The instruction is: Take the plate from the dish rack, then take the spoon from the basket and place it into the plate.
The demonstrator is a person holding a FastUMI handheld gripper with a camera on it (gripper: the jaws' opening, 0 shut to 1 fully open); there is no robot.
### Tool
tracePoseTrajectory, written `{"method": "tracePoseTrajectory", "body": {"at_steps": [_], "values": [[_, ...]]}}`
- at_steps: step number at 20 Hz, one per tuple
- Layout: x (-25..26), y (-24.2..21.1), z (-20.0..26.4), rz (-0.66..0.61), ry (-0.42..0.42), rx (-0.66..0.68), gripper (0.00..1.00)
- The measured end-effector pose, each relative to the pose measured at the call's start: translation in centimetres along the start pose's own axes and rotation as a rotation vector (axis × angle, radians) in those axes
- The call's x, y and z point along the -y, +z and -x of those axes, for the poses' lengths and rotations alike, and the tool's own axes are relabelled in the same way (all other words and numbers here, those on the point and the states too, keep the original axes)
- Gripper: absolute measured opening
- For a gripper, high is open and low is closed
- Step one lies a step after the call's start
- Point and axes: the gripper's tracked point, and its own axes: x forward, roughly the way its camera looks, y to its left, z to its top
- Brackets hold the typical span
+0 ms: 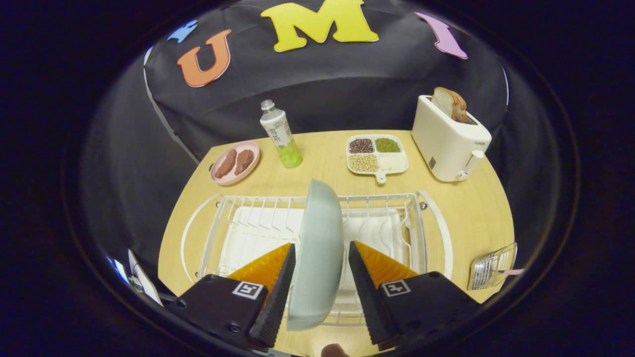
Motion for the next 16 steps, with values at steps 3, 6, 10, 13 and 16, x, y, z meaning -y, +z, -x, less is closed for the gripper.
{"method": "tracePoseTrajectory", "body": {"at_steps": [3,6,10,13,16], "values": [[0.2,-0.9,-0.5,-0.020,-0.051,-0.034,0.52],[0.6,-1.0,-0.5,-0.013,-0.095,-0.046,0.44],[1.3,-0.7,0.4,-0.002,-0.179,-0.052,0.40],[0.9,0.0,1.0,0.001,-0.213,-0.039,0.39],[0.6,0.9,1.5,0.042,-0.261,-0.019,0.39]]}}
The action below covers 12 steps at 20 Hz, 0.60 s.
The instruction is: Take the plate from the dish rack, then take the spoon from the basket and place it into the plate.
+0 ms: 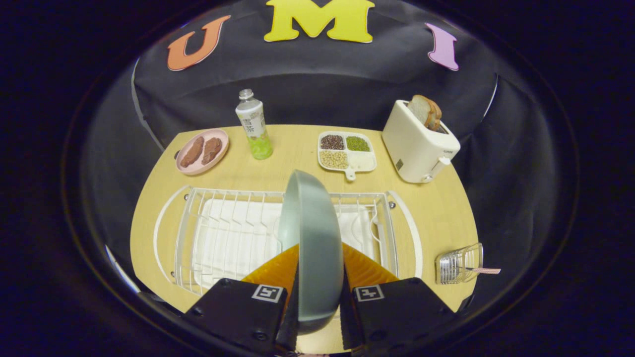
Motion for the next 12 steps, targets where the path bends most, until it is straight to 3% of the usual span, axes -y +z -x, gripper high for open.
{"method": "tracePoseTrajectory", "body": {"at_steps": [4,7,12], "values": [[0.9,1.3,0.7,0.054,-0.086,0.041,0.35],[1.1,2.4,2.5,0.057,-0.085,0.086,0.34],[1.8,0.2,5.7,0.035,0.051,0.130,0.34]]}}
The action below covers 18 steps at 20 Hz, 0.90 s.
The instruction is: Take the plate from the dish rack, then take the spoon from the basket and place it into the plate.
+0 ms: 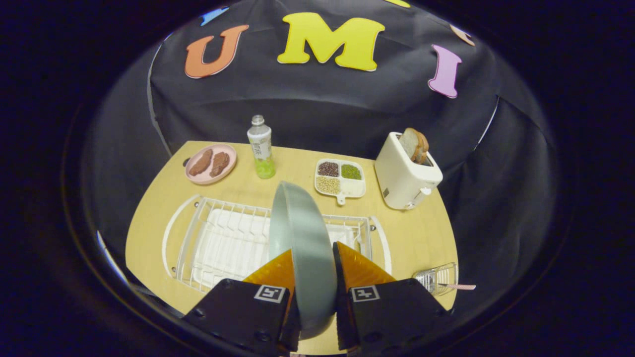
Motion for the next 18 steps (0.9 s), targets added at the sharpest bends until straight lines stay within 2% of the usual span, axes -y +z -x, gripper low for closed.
{"method": "tracePoseTrajectory", "body": {"at_steps": [4,8,10,13,18], "values": [[1.4,-4.6,3.6,-0.035,0.131,-0.003,0.34],[3.9,-10.4,5.7,-0.086,0.208,0.004,0.34],[5.3,-13.8,5.4,-0.136,0.232,-0.026,0.34],[6.0,-18.0,5.1,-0.221,0.331,-0.065,0.34],[6.6,-24.1,1.4,-0.359,0.421,-0.121,0.34]]}}
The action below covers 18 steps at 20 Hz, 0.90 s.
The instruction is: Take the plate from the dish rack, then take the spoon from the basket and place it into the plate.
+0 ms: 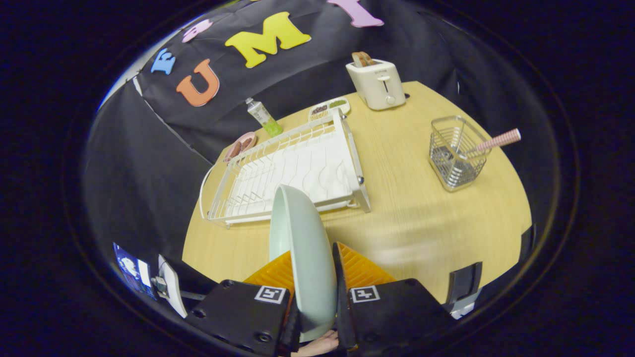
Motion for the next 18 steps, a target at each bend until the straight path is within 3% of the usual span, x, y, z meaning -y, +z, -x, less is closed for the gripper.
{"method": "tracePoseTrajectory", "body": {"at_steps": [4,12,18], "values": [[0.7,-2.4,-2.1,-0.139,0.098,-0.063,0.34],[1.3,-2.9,-4.5,-0.254,0.148,-0.053,0.36],[1.9,-1.4,-4.3,-0.222,0.134,-0.010,0.58]]}}
